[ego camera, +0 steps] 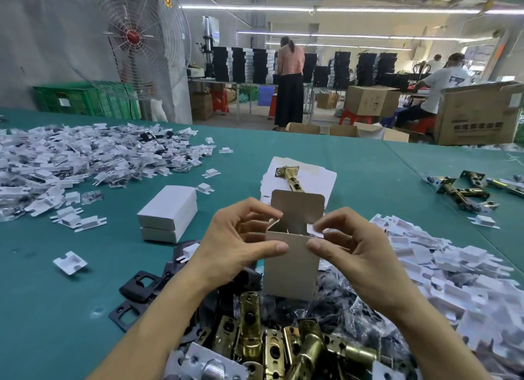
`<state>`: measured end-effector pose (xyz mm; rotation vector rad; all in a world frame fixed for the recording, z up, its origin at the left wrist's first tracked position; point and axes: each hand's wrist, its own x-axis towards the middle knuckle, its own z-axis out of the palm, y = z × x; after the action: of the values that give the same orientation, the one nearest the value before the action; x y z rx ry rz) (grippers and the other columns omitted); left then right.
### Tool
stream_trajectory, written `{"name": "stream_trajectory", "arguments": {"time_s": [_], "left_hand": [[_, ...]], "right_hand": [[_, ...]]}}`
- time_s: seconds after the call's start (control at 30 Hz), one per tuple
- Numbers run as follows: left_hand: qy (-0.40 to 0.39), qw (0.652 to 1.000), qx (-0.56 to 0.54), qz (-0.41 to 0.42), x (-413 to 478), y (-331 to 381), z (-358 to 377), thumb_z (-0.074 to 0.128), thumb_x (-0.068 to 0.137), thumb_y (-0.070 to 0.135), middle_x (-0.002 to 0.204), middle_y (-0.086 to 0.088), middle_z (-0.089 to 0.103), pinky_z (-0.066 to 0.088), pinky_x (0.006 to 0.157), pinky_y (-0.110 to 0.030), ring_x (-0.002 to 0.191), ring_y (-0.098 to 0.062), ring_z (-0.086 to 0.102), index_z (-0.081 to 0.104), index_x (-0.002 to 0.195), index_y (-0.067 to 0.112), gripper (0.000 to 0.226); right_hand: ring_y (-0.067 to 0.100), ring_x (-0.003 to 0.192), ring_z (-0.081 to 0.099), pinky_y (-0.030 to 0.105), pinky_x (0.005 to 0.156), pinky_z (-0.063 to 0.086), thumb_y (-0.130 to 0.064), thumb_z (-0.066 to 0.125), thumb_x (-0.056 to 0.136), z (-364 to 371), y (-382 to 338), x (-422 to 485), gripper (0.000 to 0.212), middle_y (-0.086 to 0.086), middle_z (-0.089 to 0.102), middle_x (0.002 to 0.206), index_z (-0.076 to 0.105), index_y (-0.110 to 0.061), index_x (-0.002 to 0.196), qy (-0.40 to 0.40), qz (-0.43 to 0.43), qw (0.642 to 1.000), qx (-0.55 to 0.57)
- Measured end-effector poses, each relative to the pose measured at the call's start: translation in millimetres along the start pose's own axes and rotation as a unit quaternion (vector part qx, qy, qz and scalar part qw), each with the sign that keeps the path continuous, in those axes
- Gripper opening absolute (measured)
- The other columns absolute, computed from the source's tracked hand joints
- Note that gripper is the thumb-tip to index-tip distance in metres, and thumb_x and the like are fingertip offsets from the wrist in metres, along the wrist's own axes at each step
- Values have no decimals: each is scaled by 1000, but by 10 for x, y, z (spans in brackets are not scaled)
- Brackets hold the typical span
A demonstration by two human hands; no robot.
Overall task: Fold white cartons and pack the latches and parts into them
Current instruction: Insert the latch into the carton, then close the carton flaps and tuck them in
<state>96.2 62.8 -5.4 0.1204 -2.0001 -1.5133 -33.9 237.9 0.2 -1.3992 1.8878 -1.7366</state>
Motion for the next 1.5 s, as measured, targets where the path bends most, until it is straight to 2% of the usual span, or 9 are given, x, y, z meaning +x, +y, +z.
{"name": "stream_trajectory", "arguments": {"time_s": [0.13,0.3,0.4,0.6,0.8,1.0,1.17,1.27,1.5], "left_hand": [[-25,999,-5,-20,-23,16,-12,88,64,23,93,9,76,55,75,-18,89,-12,74,77,88,24,27],[-15,999,12,-37,-16,30,-43,93,59,30,82,0,76,61,73,-34,80,-18,73,78,80,26,26],[-22,999,19,-17,-20,65,-23,92,56,33,83,1,76,59,72,-31,79,-17,73,78,76,27,25],[-31,999,13,-19,-17,85,-23,94,56,16,87,-4,78,62,74,-33,86,-21,76,78,78,23,28],[-43,999,-24,-9,-23,109,6,88,56,12,90,-4,78,59,74,-27,90,-21,75,78,76,26,26],[-28,998,-53,-21,-37,86,16,86,58,8,93,-10,78,60,72,-29,91,-25,75,78,82,14,26],[-16,999,-41,-13,-29,70,11,91,55,12,92,-8,78,59,73,-28,89,-25,75,75,80,21,31],[-6,998,-63,-23,-10,56,-9,97,55,14,97,-12,77,58,68,-30,87,-29,76,57,76,26,46],[8,997,-63,-34,-9,89,19,86,68,31,82,-2,75,56,60,-26,73,-18,71,65,83,31,25]], "right_hand": [[9,83,73,21,76,58,-34,75,73,-11,7,-10,19,-5,76,88,76,-23,88,7,-19,999,-30],[7,101,67,23,80,57,-32,68,81,-7,10,1,17,-11,72,100,80,-22,88,18,-33,999,-32],[12,93,68,32,80,57,-26,70,79,39,-23,6,11,-12,71,95,74,-27,90,46,-65,997,-3],[5,82,66,19,75,54,-44,74,83,57,-87,-16,42,-17,66,95,56,-57,118,32,-94,994,53],[16,95,69,30,73,61,-15,68,83,119,-79,-2,20,-1,71,96,77,-25,98,70,-137,987,-55],[8,98,70,24,76,58,-44,72,85,88,-100,-22,14,-16,73,99,77,-35,94,28,-97,994,-46],[6,96,70,18,75,57,-33,72,79,91,-104,-22,17,-12,76,96,79,-28,94,45,-74,996,-15],[3,93,70,16,73,56,-26,76,79,84,-96,-24,16,-15,76,95,77,-29,95,57,-67,996,-34],[4,86,70,20,69,57,-10,78,82,95,-92,-17,20,-16,76,91,78,-28,89,82,-44,994,-64]]}}
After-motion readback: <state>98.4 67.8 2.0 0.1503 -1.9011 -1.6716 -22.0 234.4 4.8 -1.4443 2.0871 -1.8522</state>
